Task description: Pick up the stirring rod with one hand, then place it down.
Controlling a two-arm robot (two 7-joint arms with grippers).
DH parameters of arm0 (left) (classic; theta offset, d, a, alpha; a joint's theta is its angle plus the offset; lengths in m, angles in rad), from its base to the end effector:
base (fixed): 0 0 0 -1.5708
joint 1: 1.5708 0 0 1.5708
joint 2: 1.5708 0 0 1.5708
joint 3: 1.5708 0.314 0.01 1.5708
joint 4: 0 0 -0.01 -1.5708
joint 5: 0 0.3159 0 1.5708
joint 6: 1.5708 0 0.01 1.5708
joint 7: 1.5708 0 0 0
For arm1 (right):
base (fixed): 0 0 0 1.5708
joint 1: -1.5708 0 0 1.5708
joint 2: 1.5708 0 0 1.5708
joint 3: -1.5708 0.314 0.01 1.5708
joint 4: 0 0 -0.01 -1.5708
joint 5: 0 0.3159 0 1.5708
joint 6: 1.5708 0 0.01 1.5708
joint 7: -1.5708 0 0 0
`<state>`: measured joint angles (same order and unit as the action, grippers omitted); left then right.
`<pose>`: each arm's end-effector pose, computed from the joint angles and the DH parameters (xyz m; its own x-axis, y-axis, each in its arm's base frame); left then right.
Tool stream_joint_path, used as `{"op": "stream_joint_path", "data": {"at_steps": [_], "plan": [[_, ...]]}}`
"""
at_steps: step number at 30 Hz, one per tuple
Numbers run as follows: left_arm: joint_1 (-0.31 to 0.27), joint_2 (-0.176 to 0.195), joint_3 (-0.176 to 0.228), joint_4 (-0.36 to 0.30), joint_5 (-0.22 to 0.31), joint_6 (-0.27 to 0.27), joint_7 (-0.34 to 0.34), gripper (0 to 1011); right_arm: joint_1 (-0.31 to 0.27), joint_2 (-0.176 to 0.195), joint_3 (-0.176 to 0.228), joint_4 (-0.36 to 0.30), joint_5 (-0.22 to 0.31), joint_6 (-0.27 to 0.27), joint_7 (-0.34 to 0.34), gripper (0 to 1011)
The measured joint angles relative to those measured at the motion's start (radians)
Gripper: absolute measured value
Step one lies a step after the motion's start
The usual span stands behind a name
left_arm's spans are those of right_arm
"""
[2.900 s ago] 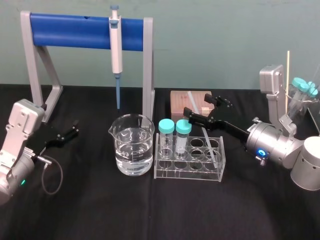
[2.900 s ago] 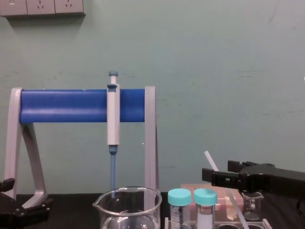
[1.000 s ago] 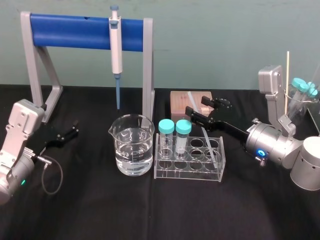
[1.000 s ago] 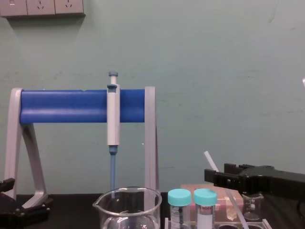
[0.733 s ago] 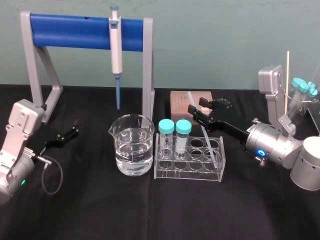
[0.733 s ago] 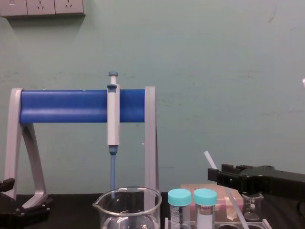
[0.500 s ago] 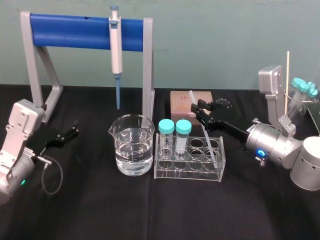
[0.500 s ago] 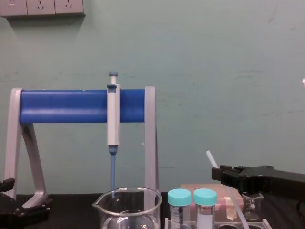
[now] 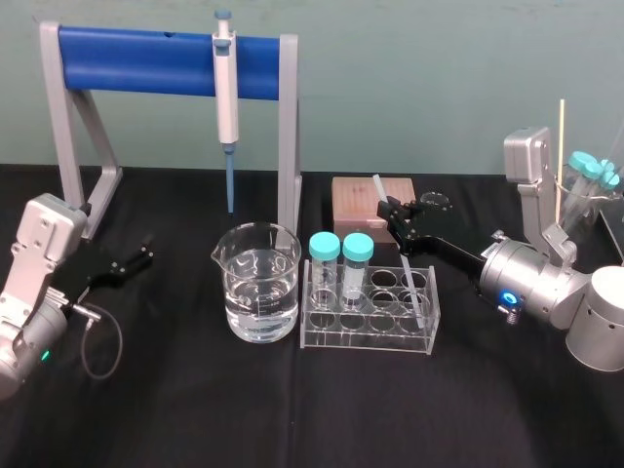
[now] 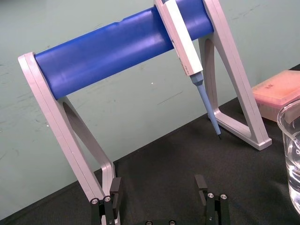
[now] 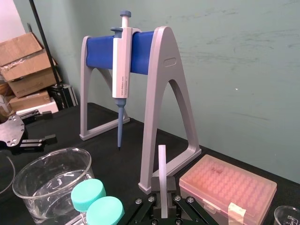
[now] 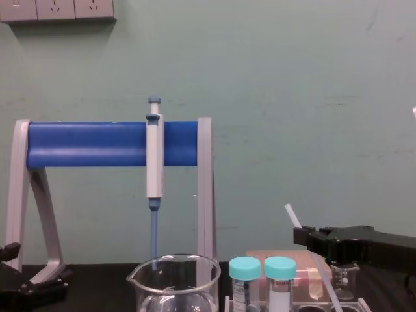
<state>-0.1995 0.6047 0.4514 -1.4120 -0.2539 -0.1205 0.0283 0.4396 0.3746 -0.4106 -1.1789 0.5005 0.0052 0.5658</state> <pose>0.3687 0.0944 -0.3230 0.2923 0.8803 0.3738 -0.9553 0.2873 0.0703 0.4515 -0.0496 -0.2978 0.6948 -0.7173 -0.0519 0.7139 0.6966 -0.0717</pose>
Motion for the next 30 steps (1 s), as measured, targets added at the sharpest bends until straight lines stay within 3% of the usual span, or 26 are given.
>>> {"op": "stream_joint_path", "data": {"at_steps": [14,30], "plan": [[0.0,0.0,0.0,0.0,0.0,0.0,0.0,1000,-0.007,0.004,0.003,-0.017,0.002,-0.016,0.0,70],[0.0,0.0,0.0,0.0,0.0,0.0,0.0,1000,-0.029,0.025,0.021,-0.1,-0.009,-0.074,-0.021,70]]}}
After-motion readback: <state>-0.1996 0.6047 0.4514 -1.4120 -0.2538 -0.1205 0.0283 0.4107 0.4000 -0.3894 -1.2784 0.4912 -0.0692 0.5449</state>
